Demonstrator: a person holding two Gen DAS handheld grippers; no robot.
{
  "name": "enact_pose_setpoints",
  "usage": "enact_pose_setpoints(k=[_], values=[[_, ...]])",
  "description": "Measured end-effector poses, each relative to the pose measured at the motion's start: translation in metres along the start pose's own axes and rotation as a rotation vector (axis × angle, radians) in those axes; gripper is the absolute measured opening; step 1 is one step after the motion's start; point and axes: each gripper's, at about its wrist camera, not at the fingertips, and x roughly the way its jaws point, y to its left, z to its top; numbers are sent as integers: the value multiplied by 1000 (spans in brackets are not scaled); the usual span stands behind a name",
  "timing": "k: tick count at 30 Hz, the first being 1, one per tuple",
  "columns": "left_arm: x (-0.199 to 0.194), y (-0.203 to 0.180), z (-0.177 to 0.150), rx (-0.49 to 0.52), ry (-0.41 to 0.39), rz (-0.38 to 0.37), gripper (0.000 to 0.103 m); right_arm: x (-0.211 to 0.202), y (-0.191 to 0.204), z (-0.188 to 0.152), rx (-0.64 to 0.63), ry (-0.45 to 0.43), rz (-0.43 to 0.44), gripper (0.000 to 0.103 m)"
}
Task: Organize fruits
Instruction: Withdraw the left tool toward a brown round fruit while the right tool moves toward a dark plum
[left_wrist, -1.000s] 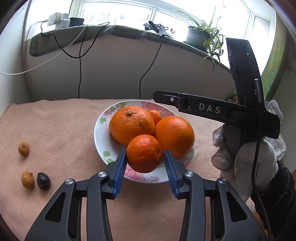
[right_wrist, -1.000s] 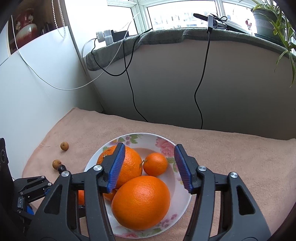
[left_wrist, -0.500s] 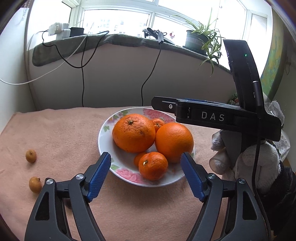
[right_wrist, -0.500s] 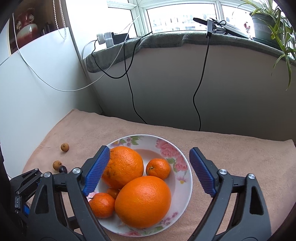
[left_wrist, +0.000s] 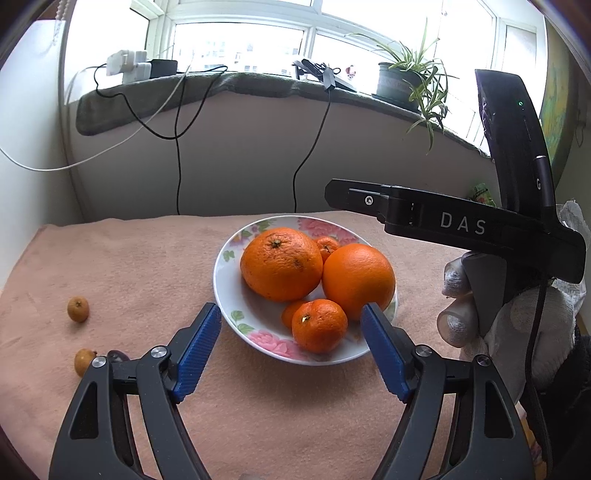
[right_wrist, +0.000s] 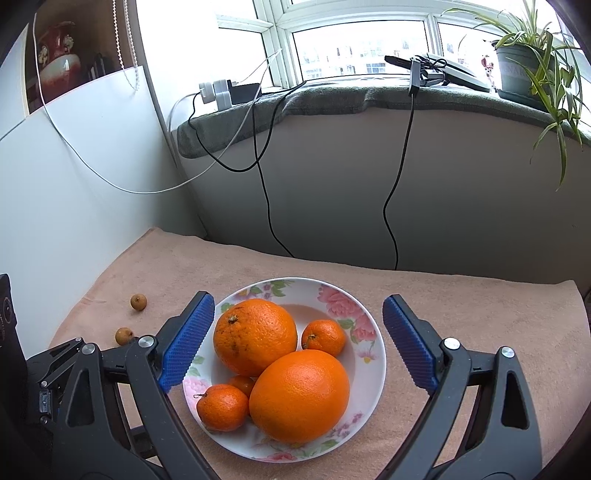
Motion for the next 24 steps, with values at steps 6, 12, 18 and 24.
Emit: enact_pose_setpoints(k=[6, 12, 18, 24], values=[[-12, 6, -2, -14, -16, 8, 78, -11, 8, -2, 6, -16, 5, 95], [-27, 15, -4, -32, -39, 16, 78, -19, 23, -6, -1, -23, 12, 95], [-38, 26, -7, -44, -55, 27, 78, -25, 38, -10, -12, -30, 18, 95], [-49, 40, -12, -66, -66, 50, 78, -28, 53, -14, -21, -28, 37, 95]])
